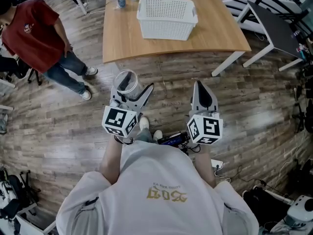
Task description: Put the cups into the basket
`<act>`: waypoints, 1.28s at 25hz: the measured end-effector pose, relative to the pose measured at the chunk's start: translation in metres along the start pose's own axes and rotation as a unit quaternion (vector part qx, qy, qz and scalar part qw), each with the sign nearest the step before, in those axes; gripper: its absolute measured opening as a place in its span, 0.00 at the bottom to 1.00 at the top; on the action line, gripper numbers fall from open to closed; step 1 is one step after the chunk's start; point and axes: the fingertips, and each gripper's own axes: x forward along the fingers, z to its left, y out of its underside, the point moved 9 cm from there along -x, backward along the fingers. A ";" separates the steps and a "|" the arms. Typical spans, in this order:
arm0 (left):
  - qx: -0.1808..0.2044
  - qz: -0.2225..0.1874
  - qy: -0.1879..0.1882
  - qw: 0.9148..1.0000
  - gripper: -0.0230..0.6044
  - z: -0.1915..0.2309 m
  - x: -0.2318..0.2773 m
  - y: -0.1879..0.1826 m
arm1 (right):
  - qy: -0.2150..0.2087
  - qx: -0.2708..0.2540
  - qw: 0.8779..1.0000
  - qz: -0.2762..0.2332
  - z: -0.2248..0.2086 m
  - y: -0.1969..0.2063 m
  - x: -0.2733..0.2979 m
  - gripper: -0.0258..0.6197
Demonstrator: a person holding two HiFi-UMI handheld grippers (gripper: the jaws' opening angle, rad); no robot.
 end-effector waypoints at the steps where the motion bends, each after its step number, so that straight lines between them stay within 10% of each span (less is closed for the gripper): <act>1: 0.000 0.000 0.000 1.000 0.59 -0.001 0.001 0.000 | 0.001 0.002 1.000 0.001 -0.002 0.000 0.000 0.06; 32: 0.018 0.007 0.033 0.999 0.59 0.090 0.096 0.000 | 0.015 -0.002 1.000 0.020 0.001 -0.005 0.128 0.06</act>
